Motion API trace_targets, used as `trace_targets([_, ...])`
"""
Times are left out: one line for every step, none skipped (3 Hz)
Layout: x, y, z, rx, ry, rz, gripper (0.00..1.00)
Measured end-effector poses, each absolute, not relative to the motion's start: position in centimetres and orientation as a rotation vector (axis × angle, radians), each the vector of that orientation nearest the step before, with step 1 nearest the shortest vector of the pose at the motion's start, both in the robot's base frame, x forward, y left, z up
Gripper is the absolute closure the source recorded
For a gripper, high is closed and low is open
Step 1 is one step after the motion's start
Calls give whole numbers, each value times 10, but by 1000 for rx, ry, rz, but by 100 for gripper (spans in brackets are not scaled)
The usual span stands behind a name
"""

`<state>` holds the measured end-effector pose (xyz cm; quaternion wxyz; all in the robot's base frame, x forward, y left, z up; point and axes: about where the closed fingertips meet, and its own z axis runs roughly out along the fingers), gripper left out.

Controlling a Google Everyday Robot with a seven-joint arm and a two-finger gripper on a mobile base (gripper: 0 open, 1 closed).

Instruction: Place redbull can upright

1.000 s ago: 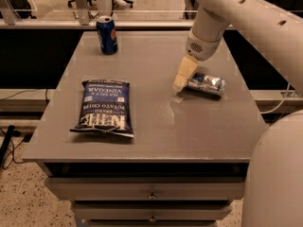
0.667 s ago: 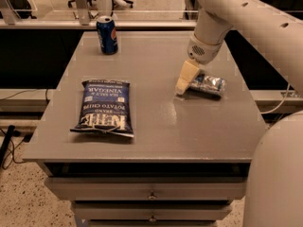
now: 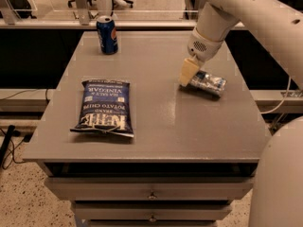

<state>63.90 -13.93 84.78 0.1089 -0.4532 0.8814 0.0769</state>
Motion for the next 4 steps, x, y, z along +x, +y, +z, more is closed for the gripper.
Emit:
trace_targets([640, -114, 900, -1367, 2343, 349, 93])
trace_targets([643, -96, 942, -1414, 2106, 439, 100])
trace_targets([649, -95, 969, -1420, 1864, 575, 100])
trace_targets([654, -107, 976, -1375, 1672, 776, 100])
